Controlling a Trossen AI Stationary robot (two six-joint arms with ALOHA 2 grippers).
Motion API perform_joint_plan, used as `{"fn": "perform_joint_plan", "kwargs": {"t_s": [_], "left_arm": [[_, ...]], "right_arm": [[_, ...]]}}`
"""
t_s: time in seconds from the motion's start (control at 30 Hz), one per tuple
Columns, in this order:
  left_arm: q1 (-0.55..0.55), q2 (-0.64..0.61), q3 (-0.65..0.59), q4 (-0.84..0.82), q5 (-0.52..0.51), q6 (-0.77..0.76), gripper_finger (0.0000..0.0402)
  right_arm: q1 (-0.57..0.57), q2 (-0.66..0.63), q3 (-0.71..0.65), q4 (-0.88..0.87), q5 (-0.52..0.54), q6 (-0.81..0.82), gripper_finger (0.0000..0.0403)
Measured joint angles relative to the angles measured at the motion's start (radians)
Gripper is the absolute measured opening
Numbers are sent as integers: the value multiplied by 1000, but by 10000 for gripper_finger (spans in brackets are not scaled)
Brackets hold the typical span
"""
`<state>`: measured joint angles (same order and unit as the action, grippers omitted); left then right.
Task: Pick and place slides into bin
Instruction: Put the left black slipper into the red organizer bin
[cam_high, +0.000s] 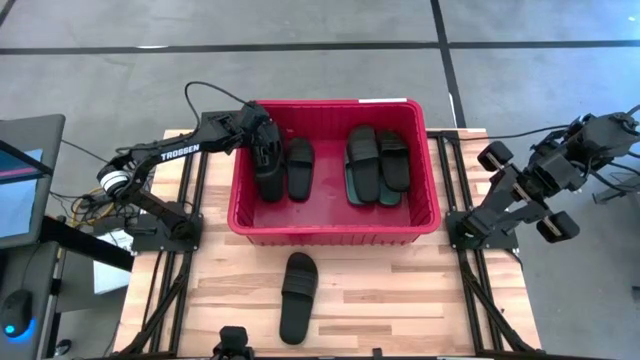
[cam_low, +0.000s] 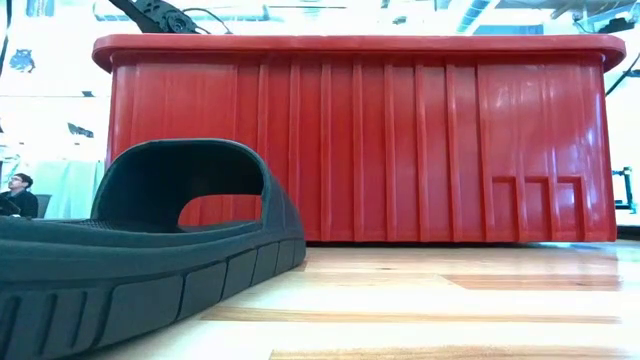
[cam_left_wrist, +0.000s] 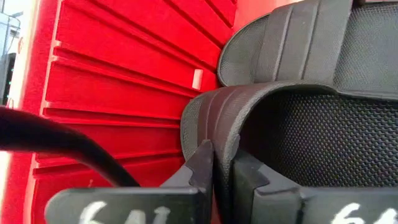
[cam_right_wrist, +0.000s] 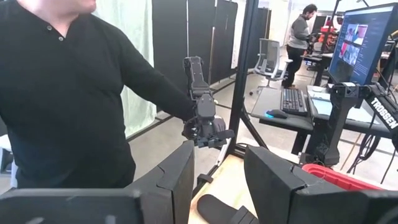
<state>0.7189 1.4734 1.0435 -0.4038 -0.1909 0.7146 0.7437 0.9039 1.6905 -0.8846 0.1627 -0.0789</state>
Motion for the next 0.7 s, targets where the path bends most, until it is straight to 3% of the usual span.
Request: {"fn": "perform_joint_plan", "kwargs": {"t_s": [0.7], "left_arm": [[-20,2,1,-33,-8,-50,14]], "right_arm": [[0,9,0,0,0,46,127]]}}
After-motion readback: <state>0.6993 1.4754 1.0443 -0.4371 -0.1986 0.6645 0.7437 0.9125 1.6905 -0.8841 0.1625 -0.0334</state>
